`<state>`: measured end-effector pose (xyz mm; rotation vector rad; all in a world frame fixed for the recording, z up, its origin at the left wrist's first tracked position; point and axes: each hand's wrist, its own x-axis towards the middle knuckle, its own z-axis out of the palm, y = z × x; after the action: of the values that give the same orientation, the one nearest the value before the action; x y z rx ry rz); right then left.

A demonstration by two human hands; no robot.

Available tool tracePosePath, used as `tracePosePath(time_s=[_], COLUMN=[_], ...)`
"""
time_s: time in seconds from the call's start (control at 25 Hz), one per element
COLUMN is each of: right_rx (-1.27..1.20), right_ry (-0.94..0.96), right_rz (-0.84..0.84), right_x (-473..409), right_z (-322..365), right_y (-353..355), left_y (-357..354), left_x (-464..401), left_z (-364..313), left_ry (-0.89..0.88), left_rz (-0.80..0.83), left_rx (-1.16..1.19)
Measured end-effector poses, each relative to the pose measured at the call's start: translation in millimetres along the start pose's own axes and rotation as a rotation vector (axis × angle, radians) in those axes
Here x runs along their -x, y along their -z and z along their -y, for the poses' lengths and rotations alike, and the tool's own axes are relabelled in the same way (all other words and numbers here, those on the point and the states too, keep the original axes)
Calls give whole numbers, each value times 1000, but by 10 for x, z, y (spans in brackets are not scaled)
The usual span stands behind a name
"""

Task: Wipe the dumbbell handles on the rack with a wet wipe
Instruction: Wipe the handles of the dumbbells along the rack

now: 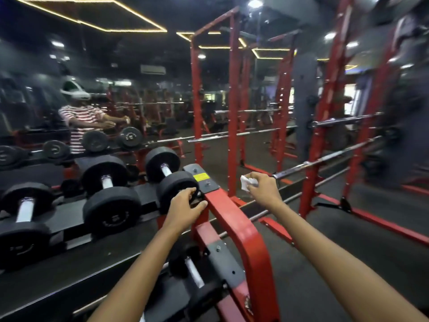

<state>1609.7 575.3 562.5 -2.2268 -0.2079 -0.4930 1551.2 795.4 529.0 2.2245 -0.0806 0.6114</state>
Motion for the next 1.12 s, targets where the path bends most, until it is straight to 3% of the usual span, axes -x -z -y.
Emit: tracePosePath(time_s=[0.28,0.68,0.92,1.12], right_rx=[95,270,282,243], right_ry=[-172,-240,-309,-248], right_rz=[-228,-239,-209,-147], right_x=[398,797,779,321], right_z=[-983,-2227,-2792,-2874], right_y=[1374,3066,3489,3273], left_y=[-1359,-3135,-3568,-3634], left_x=[-11,497,524,202], left_z=[-919,-2624,-2946,-2796], left_ry=[-149,-269,-251,-204], left_rz=[198,318,319,259], left_rx=[102,208,205,154])
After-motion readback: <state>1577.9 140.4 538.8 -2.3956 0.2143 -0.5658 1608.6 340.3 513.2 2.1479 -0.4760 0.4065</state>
